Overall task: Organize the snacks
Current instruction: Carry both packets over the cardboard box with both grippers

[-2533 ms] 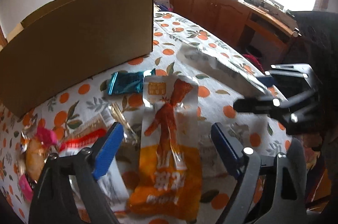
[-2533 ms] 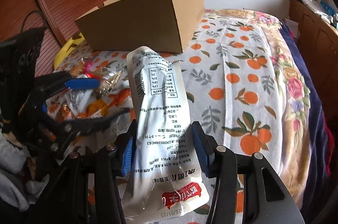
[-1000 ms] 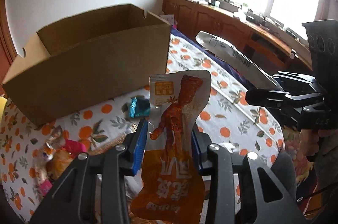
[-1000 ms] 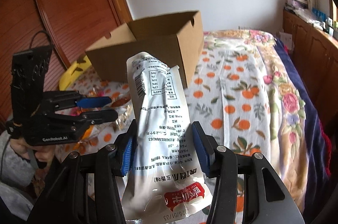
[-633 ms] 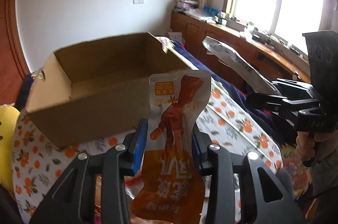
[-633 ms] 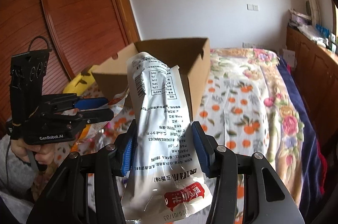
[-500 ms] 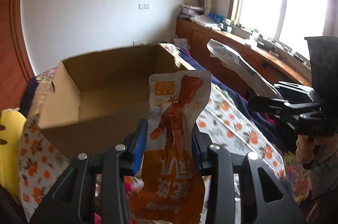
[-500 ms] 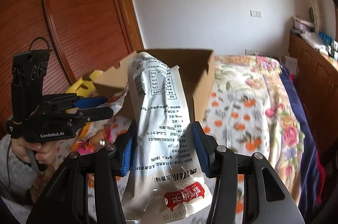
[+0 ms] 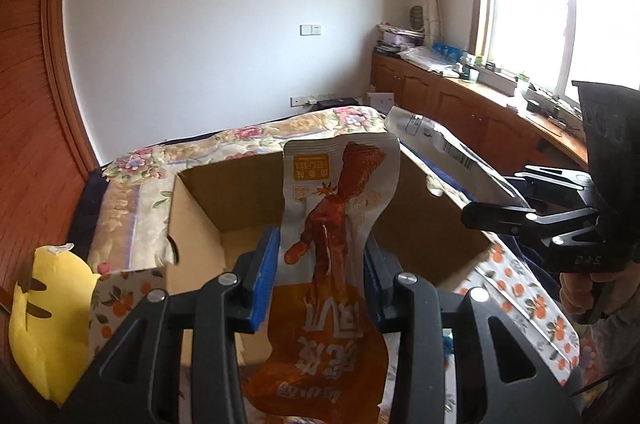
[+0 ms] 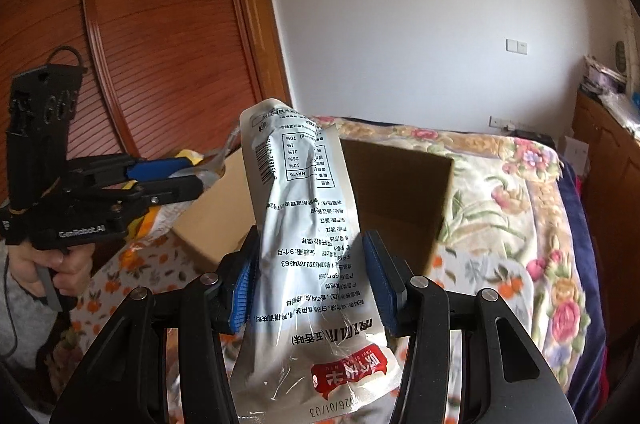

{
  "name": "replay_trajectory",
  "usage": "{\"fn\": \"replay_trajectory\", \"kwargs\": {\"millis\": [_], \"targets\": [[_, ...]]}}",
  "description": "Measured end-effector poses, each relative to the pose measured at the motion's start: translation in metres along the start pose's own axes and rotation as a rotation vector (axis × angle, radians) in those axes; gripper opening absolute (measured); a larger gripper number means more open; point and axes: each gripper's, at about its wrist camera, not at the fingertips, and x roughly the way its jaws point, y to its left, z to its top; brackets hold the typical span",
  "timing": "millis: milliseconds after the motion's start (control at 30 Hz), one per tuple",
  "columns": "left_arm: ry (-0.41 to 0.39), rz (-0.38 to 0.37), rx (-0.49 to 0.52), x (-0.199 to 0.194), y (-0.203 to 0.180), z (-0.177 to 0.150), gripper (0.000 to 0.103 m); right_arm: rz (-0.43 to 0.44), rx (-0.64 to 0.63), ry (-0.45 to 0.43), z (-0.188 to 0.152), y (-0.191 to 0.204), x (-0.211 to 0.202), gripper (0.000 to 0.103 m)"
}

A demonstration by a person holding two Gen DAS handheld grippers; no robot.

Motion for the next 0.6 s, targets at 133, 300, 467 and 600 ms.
{"fn": "replay_trajectory", "kwargs": {"millis": [133,300,467,600], "targets": [[0.005,0.010,-0.017,0.016,0.012,0.001,0.037,0.004,-0.012,0.023,0.009,-0.004,0.030,0.050],[0.025,0.018,-0.035,0.042,0.025,0.006,0.038,-0.002,-0.011,0.058,0.008,-0.012,0.058,0.050],[0.054,0.017,-0.045,0.063,0.029,0.002,0.038,-0.020,-0.025,0.096,0.001,-0.010,0.075,0.050],[0.059,0.006,-0.062,0.070,0.031,-0.001,0.039,-0.040,-0.036,0.106,-0.003,-0.010,0.081,0.051]]}}
